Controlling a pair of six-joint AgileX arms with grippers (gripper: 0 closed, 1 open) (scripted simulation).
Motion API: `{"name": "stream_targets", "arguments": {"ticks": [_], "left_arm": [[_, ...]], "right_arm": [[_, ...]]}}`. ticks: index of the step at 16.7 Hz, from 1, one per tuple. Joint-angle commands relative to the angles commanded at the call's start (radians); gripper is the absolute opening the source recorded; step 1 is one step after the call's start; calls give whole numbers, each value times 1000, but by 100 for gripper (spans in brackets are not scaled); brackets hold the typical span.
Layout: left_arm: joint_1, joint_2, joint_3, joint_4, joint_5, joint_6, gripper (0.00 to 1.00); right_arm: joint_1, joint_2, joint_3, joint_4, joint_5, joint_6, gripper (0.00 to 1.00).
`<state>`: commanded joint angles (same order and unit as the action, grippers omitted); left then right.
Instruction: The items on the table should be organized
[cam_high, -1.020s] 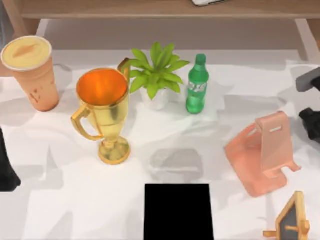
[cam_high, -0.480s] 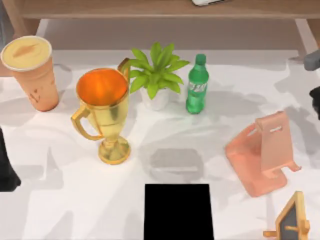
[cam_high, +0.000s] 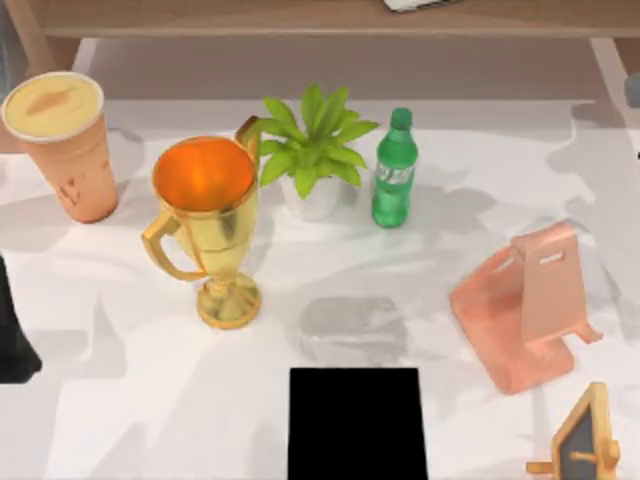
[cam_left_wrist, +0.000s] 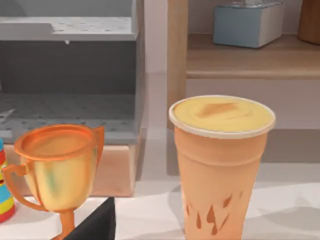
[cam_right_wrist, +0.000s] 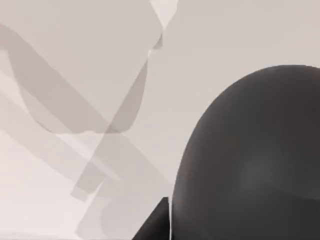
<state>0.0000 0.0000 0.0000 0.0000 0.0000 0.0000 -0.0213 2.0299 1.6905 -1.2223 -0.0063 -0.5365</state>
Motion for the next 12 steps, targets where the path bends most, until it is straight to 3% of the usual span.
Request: {"name": "stream_targets", "arguments": {"ticks": [6,12], "left_arm": [[0,0,0,0,0,0,100],[0,0,0,0,0,0,100]], "right_arm": [[90,-58,42,17,7,-106,0],[338,-151,86,61,19,-485,0]]}}
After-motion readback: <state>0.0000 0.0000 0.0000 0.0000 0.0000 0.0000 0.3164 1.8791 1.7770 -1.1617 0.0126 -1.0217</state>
